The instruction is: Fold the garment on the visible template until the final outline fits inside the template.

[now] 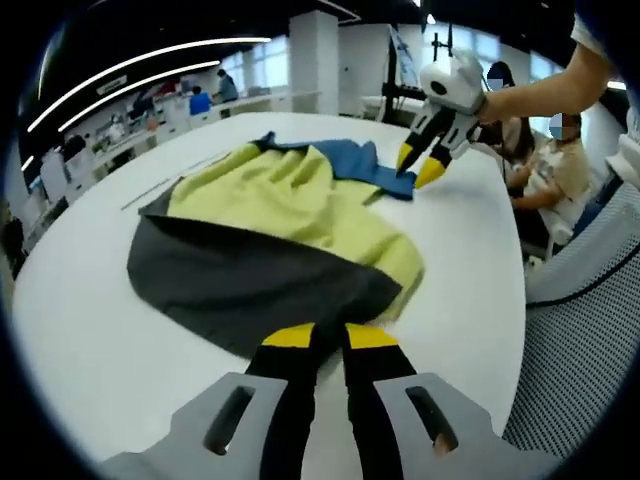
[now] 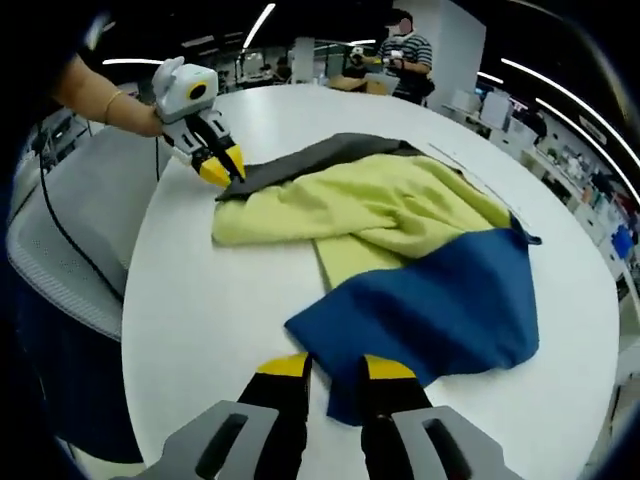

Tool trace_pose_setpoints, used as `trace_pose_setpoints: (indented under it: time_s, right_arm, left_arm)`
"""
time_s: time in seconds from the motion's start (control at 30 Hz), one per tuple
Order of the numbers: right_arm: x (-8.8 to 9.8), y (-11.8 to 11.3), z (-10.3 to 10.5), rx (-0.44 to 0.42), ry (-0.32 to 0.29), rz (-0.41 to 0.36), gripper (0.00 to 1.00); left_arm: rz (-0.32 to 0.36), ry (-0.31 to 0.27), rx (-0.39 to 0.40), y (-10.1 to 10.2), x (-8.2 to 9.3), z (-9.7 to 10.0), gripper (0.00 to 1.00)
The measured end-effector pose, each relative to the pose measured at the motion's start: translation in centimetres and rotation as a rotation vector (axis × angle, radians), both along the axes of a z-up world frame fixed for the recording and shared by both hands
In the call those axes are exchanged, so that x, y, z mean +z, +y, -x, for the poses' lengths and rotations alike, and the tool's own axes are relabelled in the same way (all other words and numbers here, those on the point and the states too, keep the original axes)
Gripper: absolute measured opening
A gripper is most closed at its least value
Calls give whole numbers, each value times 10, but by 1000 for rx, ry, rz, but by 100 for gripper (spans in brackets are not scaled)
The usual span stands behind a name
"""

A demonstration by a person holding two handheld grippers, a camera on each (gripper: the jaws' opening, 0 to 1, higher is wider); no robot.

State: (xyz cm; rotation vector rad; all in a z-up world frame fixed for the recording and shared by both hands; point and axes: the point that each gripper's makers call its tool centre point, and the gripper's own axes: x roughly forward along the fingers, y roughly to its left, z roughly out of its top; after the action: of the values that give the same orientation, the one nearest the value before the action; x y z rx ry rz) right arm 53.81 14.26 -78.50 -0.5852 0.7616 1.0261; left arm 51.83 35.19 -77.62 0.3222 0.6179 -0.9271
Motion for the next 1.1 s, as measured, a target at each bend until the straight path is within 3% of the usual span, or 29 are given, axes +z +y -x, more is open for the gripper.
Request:
trace_pose_setpoints:
  time_s: [0.1,0.3,0.43,0.7,0.77,0.87,1.03,1.1]
  right_arm:
    - [-3,-1,-1,9,-7,16,14]
    - [0,-4,-9,-11,-43,20,0]
    - [12,-4,-20,-110,-56,-60,0]
    - [41,-17,-37,-244,-104,-150,0]
    - [48,-28,-44,-305,-132,-135,0]
    - [65,-37,-54,-360,-167,-178,0]
    - [80,-64,-72,-510,-169,-233,0]
    - [82,-77,-78,-557,-170,-240,0]
  left_arm:
    - [-3,20,34,5,-5,-4,1]
    - [77,61,133,10,-1,-10,0]
    - [215,99,260,16,13,-19,0]
    - [348,18,415,39,53,-39,0]
    - [401,18,504,52,64,-47,0]
    - [395,-18,583,74,72,-58,0]
    - [411,-37,699,107,80,-73,0]
    - [453,-53,756,122,86,-81,0]
